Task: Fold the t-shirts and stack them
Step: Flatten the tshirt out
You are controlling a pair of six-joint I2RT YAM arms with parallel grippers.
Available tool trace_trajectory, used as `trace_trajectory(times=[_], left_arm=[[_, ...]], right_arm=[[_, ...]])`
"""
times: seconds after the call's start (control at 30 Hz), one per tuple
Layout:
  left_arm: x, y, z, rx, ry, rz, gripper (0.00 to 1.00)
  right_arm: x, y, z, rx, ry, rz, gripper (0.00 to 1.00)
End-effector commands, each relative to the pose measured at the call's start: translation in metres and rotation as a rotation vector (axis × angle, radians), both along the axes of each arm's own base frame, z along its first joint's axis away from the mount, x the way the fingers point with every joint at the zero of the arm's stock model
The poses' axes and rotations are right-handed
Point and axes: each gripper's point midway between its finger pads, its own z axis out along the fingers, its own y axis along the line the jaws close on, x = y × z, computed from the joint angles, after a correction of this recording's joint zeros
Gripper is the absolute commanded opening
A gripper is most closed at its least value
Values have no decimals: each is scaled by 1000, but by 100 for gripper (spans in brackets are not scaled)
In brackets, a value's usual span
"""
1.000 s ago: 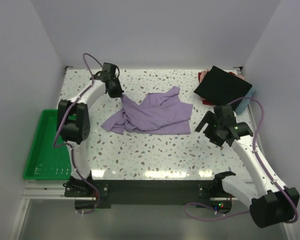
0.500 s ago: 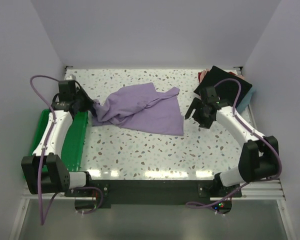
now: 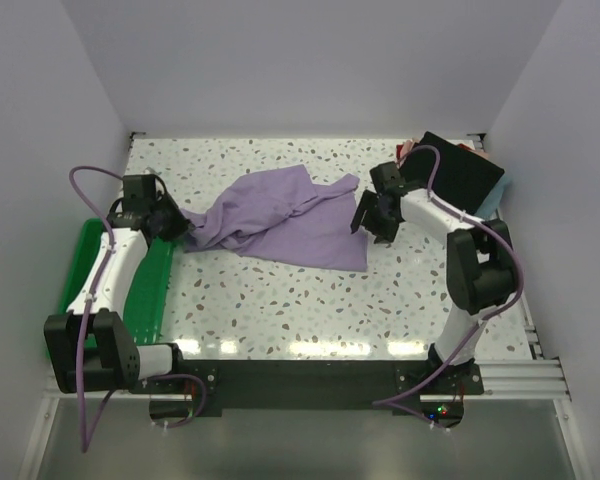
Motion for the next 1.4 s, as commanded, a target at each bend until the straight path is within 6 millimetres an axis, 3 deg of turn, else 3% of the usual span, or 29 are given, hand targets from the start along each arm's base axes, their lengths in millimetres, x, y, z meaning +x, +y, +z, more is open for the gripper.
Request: trace_trajectory(times=[0.0, 0.17, 0.37, 0.5, 0.6, 0.67, 0.7, 0.73, 0.77, 0.9, 0.93, 1.0, 1.03, 1.1, 1.13, 1.3, 1.37], left_arm=[[6, 2, 20, 19, -67, -14, 0], [8, 1, 22, 7, -74, -7, 0], [13, 1, 25, 0, -91, 3, 0], [19, 1, 32, -6, -111, 13, 0], [24, 0, 40, -24, -128, 26, 0], [28, -2, 50, -43, -149, 29, 0], [29, -4, 55, -59, -156, 39, 0], [30, -3, 67, -66, -184, 50, 0], [31, -4, 74, -75, -201, 61, 0], [27, -2, 125, -147, -317, 160, 0], [23, 2, 146, -145, -375, 191, 0], [18, 5, 167, -168, -423, 241, 0], [12, 10, 189, -162, -474, 269, 0], [2, 14, 202, -165, -482, 314, 0], [-3, 19, 220, -158, -520, 341, 0], [-19, 13, 239, -260, -542, 387, 0], [-19, 13, 238, -275, -545, 398, 0]], right_arm=[[-2, 17, 1, 8, -11, 45, 67], [-17, 24, -18, -27, 35, 64, 63], [-31, 3, -37, -130, 96, 31, 56], [-37, 2, -50, -133, 114, 45, 54], [-43, 9, -61, -101, 149, 85, 43], [-45, 14, -57, -80, 163, 108, 18], [-49, 11, -51, -89, 178, 114, 6], [-47, 12, -42, -88, 170, 119, 0], [-49, 10, -33, -91, 163, 135, 0], [-64, 4, 39, -76, 108, 153, 0], [-67, 2, 72, -59, 37, 150, 0], [-79, -7, 114, -56, -6, 124, 0], [-86, -14, 139, -57, -63, 104, 0], [-105, -24, 163, -54, -73, 66, 0], [-108, -29, 180, -56, -110, 44, 0], [-144, -59, 234, -67, -177, -54, 0], [-144, -74, 250, -113, -222, -89, 0]])
